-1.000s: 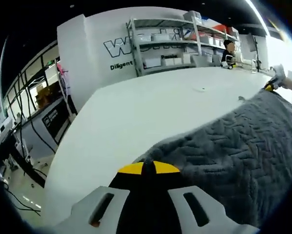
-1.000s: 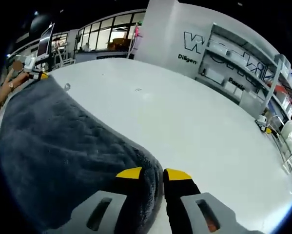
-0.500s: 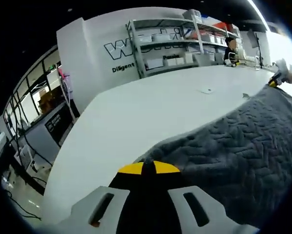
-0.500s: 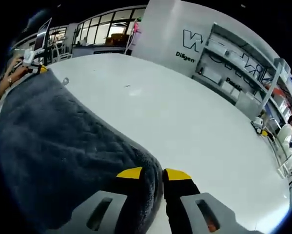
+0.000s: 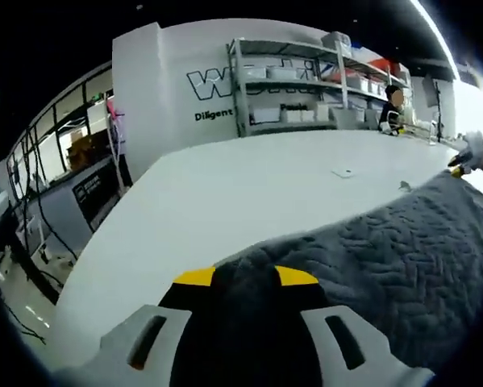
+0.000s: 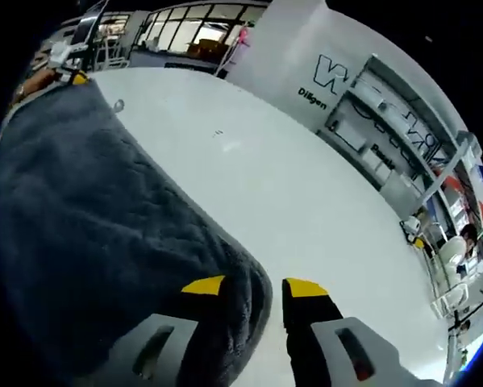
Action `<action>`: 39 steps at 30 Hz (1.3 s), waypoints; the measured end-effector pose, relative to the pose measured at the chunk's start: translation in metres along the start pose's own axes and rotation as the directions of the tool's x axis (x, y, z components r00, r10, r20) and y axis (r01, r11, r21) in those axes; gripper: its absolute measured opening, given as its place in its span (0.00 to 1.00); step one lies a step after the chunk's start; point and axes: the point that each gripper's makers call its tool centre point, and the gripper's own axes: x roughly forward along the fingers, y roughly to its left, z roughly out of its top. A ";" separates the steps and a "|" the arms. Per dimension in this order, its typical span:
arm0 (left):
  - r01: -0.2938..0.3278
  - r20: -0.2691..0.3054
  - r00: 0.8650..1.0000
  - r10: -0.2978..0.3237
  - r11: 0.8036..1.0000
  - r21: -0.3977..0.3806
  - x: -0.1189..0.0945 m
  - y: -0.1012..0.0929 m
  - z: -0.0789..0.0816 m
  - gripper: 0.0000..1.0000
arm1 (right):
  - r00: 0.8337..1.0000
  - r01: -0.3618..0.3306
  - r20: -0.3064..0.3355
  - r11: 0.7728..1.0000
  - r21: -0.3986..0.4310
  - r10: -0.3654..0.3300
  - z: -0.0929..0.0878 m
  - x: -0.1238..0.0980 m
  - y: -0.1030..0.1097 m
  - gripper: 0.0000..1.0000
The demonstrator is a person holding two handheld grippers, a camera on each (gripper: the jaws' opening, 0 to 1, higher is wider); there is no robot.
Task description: Open the folded towel by lifting each exposed corner and separating the folded layers until the towel lies flat within the target outline without major curled edges
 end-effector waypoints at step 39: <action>0.272 0.017 0.962 -0.272 0.962 0.031 -0.249 -0.134 -0.047 0.99 | 0.929 -0.279 0.290 0.951 0.136 0.231 -0.037 -0.278 0.165 0.99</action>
